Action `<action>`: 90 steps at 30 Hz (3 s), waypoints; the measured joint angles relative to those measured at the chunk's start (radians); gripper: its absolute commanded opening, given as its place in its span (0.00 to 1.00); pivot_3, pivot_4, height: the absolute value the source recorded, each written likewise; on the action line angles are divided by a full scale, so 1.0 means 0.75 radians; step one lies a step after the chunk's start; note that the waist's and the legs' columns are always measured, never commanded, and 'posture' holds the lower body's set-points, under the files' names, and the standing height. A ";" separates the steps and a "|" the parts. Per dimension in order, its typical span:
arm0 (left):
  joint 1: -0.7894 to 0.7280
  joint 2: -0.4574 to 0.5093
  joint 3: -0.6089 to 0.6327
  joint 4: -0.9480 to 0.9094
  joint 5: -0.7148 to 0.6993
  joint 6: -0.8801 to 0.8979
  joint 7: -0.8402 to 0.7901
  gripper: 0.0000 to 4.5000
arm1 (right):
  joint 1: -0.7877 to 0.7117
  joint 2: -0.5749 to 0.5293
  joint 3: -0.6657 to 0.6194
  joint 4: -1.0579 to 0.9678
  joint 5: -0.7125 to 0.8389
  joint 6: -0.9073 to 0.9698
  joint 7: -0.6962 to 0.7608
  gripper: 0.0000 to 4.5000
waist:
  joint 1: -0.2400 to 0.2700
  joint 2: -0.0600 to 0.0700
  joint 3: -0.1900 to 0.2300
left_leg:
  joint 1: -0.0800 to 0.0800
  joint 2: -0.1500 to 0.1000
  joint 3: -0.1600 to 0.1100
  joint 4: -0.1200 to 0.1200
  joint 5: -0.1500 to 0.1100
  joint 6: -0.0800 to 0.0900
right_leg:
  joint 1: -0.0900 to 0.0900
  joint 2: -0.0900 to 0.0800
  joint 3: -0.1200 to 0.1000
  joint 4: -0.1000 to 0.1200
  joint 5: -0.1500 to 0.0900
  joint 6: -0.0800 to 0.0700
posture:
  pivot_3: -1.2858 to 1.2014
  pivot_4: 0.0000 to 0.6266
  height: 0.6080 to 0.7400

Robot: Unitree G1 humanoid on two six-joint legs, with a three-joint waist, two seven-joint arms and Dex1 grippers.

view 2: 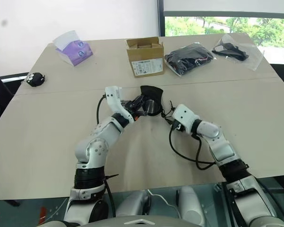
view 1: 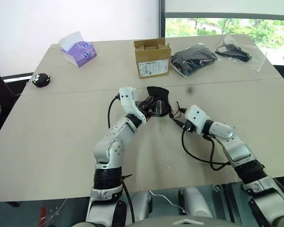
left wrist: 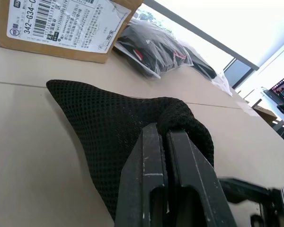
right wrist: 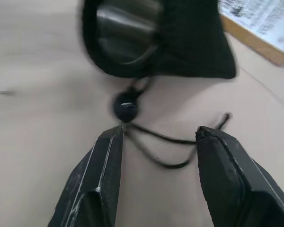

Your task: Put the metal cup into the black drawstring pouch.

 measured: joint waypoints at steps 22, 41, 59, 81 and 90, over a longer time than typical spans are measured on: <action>0.072 0.059 -0.039 -0.038 -0.001 -0.003 -0.003 0.00 | -0.083 0.229 -0.138 0.005 0.160 0.494 -0.161 0.54 | -0.002 0.000 0.000 | 0.001 -0.001 -0.001 0.000 0.000 0.000 | 0.000 -0.001 0.001 0.001 0.000 0.000 | 0.52 0.24 1.00; 0.097 0.075 -0.044 -0.065 -0.001 -0.004 -0.001 0.00 | -0.087 0.264 -0.155 -0.015 0.147 0.529 -0.258 0.02 | -0.002 -0.003 -0.003 | 0.002 -0.002 -0.001 0.000 0.000 0.000 | 0.001 -0.001 0.001 0.001 0.000 0.000 | 0.52 0.24 1.00; 0.038 0.131 -0.010 -0.101 -0.035 -0.206 -0.137 0.78 | -0.496 0.447 -0.551 -0.332 0.771 0.386 -0.248 0.00 | -0.008 -0.001 0.000 | -0.002 -0.001 -0.001 -0.002 0.000 0.000 | -0.004 -0.002 0.001 0.001 0.000 0.000 | 0.52 0.24 1.00; -0.257 0.215 -0.142 -0.121 -0.008 -0.290 -0.277 0.78 | -0.545 0.424 -0.426 -0.361 0.813 0.424 -0.225 0.00 | -0.012 0.000 0.000 | -0.003 -0.001 0.000 -0.003 0.000 0.000 | -0.007 -0.002 0.003 0.001 0.000 0.000 | 0.52 0.24 1.00; -0.257 0.197 -0.143 -0.113 0.003 -0.290 -0.274 0.73 | -0.541 0.417 -0.401 -0.400 0.860 0.468 -0.194 0.00 | -0.012 0.000 0.000 | -0.003 -0.001 0.000 -0.003 0.000 0.000 | -0.007 -0.002 0.003 0.001 0.000 0.000 | 0.52 0.24 1.00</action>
